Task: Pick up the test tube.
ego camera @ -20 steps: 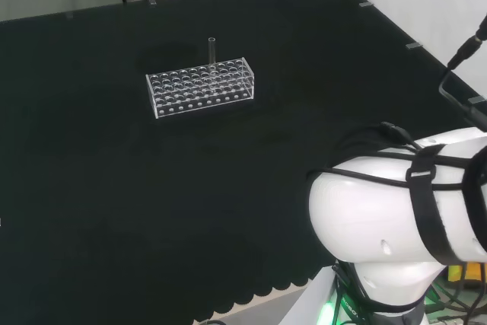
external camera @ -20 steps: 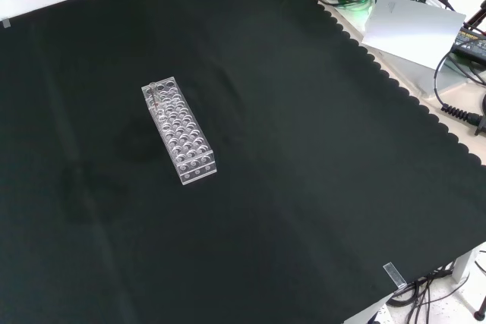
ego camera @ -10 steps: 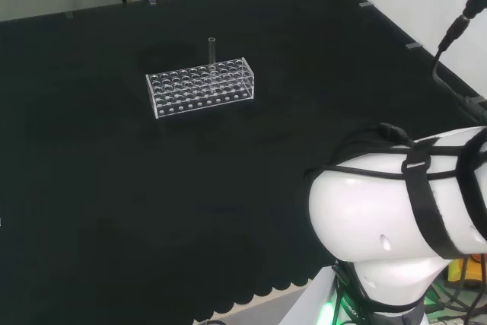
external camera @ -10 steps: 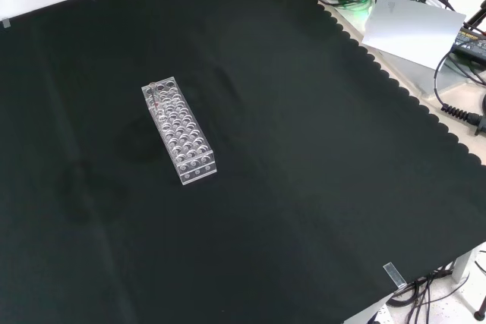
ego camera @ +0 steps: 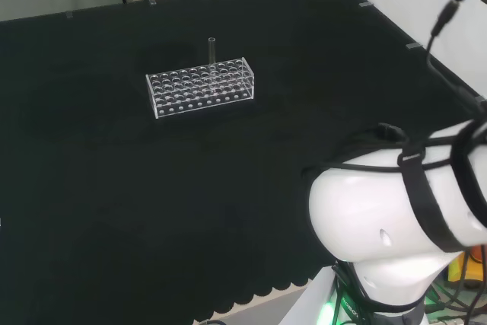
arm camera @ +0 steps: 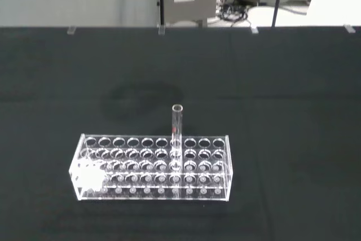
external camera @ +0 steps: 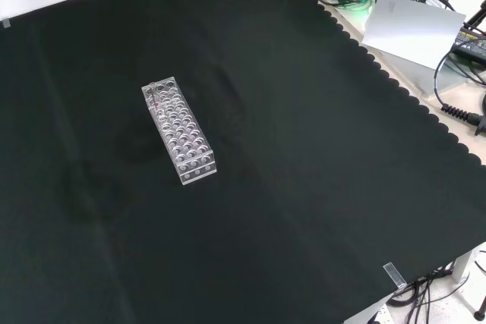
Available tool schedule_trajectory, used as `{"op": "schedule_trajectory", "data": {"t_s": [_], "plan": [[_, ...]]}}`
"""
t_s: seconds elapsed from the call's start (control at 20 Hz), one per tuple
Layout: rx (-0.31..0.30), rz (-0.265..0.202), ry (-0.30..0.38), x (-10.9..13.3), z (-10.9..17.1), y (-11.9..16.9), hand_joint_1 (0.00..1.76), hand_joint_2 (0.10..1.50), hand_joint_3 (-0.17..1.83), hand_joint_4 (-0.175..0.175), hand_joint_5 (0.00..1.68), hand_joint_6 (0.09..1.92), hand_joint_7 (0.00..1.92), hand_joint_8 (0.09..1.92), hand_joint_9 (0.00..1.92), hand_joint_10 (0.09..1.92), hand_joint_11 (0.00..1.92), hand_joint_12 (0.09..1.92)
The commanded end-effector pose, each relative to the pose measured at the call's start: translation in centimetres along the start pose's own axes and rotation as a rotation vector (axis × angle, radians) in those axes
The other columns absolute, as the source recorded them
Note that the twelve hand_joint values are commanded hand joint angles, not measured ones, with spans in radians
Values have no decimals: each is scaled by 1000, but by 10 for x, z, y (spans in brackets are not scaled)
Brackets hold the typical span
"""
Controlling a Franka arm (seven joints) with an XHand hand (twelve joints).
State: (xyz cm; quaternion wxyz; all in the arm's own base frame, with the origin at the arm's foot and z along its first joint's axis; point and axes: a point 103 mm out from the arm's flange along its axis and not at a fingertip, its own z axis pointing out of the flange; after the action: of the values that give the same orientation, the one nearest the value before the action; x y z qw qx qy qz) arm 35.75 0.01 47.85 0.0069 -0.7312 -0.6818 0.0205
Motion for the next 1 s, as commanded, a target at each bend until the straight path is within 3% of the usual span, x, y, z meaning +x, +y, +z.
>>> {"op": "schedule_trajectory", "data": {"t_s": [0.05, 1.0], "plan": [[122, -24, -28, 11, 48, 78, 606, 831, 332, -58, 197, 87, 49, 823, 37, 980, 0, 1593], [228, -64, -46, 35, 110, 171, 681, 826, 337, -97, 342, 87, 310, 912, 298, 939, 81, 1608]]}}
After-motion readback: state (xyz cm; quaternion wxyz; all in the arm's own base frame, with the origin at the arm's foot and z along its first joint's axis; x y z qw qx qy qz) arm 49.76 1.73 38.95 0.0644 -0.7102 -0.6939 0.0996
